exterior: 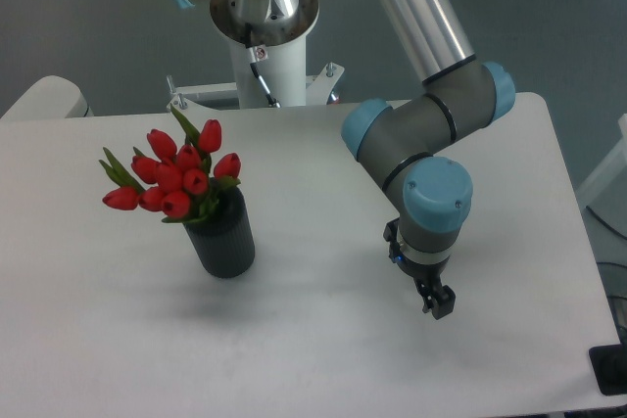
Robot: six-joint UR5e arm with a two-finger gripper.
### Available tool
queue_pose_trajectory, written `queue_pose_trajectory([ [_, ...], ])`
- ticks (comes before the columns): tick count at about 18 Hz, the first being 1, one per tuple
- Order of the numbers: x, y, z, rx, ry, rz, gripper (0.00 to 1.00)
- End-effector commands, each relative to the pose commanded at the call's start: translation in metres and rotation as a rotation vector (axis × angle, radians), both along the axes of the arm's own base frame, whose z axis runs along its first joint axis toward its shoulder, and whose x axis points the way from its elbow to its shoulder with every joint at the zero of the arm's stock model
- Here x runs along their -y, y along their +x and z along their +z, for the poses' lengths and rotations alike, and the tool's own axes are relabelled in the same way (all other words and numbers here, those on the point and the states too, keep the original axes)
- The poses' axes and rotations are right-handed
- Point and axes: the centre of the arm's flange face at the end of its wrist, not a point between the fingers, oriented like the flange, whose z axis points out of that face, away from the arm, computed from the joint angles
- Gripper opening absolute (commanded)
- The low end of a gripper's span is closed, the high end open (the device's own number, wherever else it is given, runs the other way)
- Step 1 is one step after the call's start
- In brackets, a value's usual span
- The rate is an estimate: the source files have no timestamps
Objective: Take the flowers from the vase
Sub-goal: 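Open the gripper and move it toward the tulip stems above the vase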
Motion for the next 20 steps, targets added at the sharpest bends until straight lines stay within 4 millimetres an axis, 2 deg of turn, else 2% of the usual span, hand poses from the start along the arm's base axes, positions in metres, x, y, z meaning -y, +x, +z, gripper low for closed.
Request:
queue_pose_trajectory([
  [2,0.018,0.005,0.024,0.084,0.150,0.032,1.00],
  [5,0.050,0.019,0.039,0.172,0.273,0.070,1.00],
  [11,0.062,0.075,0.090,0.328,0.347,0.073,1.00],
  [13,0.065,0.094,0.101,0.393,0.390,0.075,1.00],
  [17,0.072,0.126,0.106,0.468,0.485,0.073,1.00],
  [20,0.080,0.141,0.097,0.498,0.485,0.087,1.00],
])
